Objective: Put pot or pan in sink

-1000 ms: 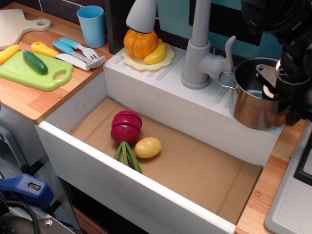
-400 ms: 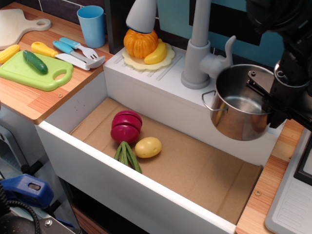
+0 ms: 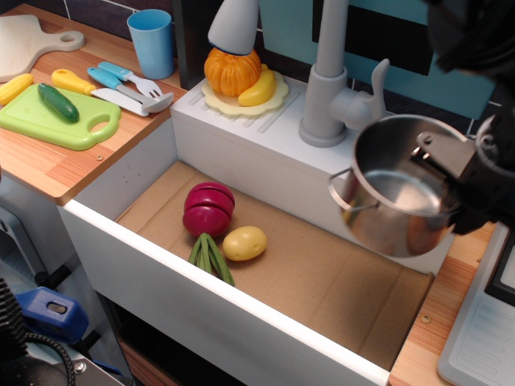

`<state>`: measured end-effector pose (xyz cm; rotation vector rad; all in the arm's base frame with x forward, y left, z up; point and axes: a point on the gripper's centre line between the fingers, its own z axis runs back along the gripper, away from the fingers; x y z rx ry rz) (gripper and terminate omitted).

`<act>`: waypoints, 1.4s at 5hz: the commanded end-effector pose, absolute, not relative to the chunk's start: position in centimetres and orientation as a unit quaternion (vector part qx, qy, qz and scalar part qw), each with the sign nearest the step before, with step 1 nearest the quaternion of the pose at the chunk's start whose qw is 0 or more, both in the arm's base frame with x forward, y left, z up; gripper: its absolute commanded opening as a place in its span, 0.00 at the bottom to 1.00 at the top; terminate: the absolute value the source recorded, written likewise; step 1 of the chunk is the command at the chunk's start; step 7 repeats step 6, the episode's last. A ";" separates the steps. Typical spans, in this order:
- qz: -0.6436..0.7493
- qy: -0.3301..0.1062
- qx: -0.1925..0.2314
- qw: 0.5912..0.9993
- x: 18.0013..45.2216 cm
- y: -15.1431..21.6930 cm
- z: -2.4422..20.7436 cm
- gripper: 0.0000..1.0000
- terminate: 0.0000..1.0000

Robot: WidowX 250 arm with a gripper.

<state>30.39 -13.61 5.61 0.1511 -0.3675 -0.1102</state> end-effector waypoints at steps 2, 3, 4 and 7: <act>-0.007 -0.216 0.053 0.975 29.3 -11.7 5.2 0.00 0.00; 0.004 -0.225 0.049 0.973 28.8 -11.2 3.0 0.00 0.00; 0.010 -0.228 0.041 0.973 28.5 -10.6 1.6 0.00 0.00; 0.005 -0.245 0.022 0.969 29.1 -9.9 -1.2 0.00 1.00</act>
